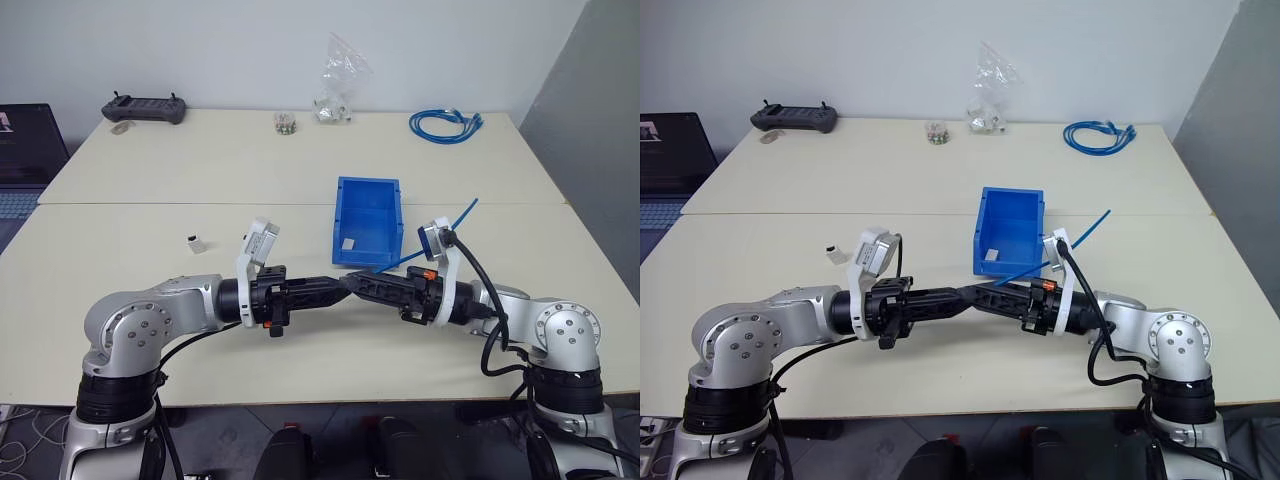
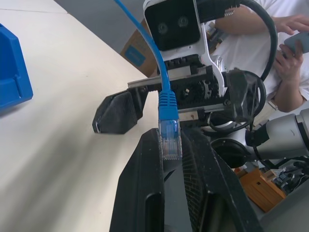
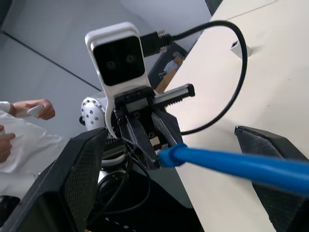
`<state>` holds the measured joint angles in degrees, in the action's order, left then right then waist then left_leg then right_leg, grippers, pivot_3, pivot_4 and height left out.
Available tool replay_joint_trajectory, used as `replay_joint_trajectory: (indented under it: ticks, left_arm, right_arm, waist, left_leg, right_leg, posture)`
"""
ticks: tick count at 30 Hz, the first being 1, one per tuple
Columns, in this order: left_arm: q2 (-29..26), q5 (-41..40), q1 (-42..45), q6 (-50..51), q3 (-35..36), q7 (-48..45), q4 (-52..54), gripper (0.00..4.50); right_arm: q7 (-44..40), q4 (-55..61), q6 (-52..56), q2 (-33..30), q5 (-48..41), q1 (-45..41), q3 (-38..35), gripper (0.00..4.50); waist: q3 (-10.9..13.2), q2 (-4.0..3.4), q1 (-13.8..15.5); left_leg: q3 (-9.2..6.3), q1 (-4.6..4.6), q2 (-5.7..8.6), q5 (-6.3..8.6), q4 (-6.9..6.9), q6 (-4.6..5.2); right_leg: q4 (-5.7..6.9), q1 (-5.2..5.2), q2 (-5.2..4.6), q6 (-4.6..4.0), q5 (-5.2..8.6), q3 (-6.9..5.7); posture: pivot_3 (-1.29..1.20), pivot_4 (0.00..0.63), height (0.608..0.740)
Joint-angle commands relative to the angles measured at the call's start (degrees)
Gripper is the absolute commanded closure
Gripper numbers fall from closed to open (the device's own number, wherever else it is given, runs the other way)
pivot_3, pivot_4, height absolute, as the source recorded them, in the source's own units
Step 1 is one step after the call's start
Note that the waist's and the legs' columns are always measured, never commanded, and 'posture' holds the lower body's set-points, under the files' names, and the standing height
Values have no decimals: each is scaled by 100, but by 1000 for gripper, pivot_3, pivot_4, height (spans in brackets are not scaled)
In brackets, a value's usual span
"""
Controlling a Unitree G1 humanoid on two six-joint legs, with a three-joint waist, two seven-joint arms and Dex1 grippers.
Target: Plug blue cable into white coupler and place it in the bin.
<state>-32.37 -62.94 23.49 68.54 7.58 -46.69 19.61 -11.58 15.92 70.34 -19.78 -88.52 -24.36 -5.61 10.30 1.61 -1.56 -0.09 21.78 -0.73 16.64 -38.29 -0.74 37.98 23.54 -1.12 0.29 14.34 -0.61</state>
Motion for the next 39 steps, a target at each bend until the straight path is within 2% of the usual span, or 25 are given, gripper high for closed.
replay_joint_trajectory:
  ticks: [1,4,16,24,25,27,31,34,37,39]
  left_arm:
    - [-53,-147,170,-54,26,-5,-6,4273]
    - [-20,-133,228,-63,26,23,-69,4273]
    - [-34,-112,219,-119,-45,-4,-52,4273]
    - [-14,-9,296,-172,-62,84,-125,4273]
    - [-40,-67,276,-133,-66,40,-81,3571]
    - [-179,-49,187,-171,-121,-146,96,3119]
    - [-864,607,-251,-752,-491,-865,570,2360]
    - [-1264,1004,-727,-1189,-495,-1029,822,1764]
    - [-1468,1512,-1438,-1671,-220,-754,1098,1129]
    - [-1410,2020,-1894,-2068,-9,-288,1249,742]
  right_arm:
    - [15,76,-181,-29,-326,-102,22,735]
    - [7,96,-214,-86,-401,-75,55,1568]
    - [166,52,-429,-190,-558,-51,161,4263]
    - [206,88,-527,-265,-665,-38,293,4273]
    - [214,80,-549,-270,-653,-49,301,4273]
    - [222,29,-591,-275,-596,-95,299,4273]
    - [95,-110,-595,-349,-412,-194,298,4273]
    - [-64,-290,-587,-429,-220,-290,285,4273]
    - [-315,-511,-585,-515,25,-418,261,4273]
    - [-479,-636,-584,-551,183,-484,252,4273]
  waist:
    - [0,0,0]
    - [0,0,1]
    - [0,0,1]
    - [0,0,1]
    - [0,0,1]
    - [0,0,1]
    - [0,0,-24]
    - [1,-1,-23]
    - [1,-2,-11]
    - [2,-3,-5]
  left_leg:
    - [0,1,0,0,0,0]
    - [2,2,2,0,0,0]
    - [2,2,1,0,1,0]
    - [3,3,1,0,2,0]
    - [3,3,1,0,3,0]
    - [2,3,1,0,4,0]
    - [8,3,0,0,10,0]
    - [14,2,0,0,17,0]
    - [14,9,-4,0,19,0]
    - [15,13,-2,0,20,0]
  right_leg:
    - [0,0,0,0,0,0]
    - [-1,0,-1,0,0,1]
    - [-1,2,-1,0,0,2]
    - [-3,3,-2,1,0,2]
    - [-3,3,-2,1,0,2]
    - [-3,3,-2,1,0,2]
    - [-5,8,-1,0,0,7]
    - [-6,14,-1,-1,1,12]
    - [-8,22,-1,-3,2,12]
    - [-6,26,-3,-3,2,13]
  posture:
    - [0,150,740]
    - [0,150,740]
    - [0,150,740]
    - [0,150,740]
    - [0,150,740]
    - [0,150,740]
    - [0,150,740]
    - [0,150,740]
    - [0,150,740]
    - [0,150,740]
